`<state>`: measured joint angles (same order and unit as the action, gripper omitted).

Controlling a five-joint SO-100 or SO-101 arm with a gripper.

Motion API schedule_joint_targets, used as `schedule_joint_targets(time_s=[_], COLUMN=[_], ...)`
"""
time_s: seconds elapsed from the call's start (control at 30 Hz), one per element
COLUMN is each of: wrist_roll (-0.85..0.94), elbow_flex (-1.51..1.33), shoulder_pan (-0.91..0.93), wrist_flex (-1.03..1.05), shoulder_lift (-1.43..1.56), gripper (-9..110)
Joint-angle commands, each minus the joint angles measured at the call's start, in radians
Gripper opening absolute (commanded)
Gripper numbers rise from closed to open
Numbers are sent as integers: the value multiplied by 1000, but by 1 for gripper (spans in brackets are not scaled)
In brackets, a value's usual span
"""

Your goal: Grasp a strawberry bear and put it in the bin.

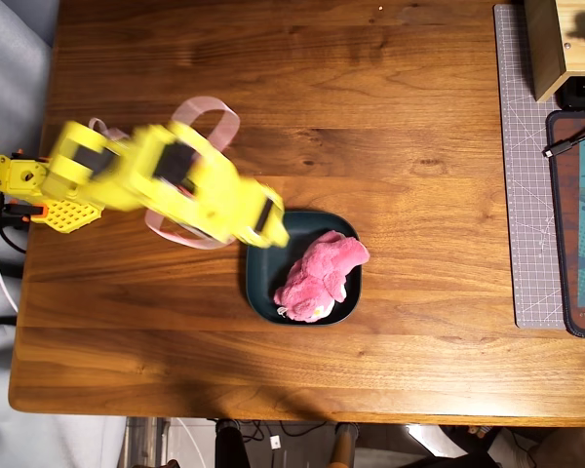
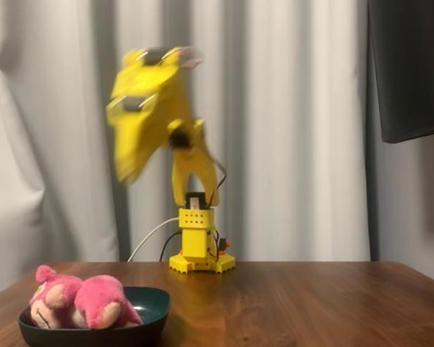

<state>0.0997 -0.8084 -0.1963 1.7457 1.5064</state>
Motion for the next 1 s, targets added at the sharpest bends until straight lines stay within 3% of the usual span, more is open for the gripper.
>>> schedule_joint_targets(time_s=[0.0, 0.33, 0.7, 0.87, 0.97], wrist_roll=[-9, -34, -37, -37, -37], elbow_flex=[-506, -1235, -1813, -2154, -2244], shoulder_pan=[137, 186, 172, 187, 198], wrist_flex=[43, -138, -477, -485, -492], shoulder_lift=[657, 1215, 1474, 1875, 1876], gripper=[1, 0, 0, 0, 0])
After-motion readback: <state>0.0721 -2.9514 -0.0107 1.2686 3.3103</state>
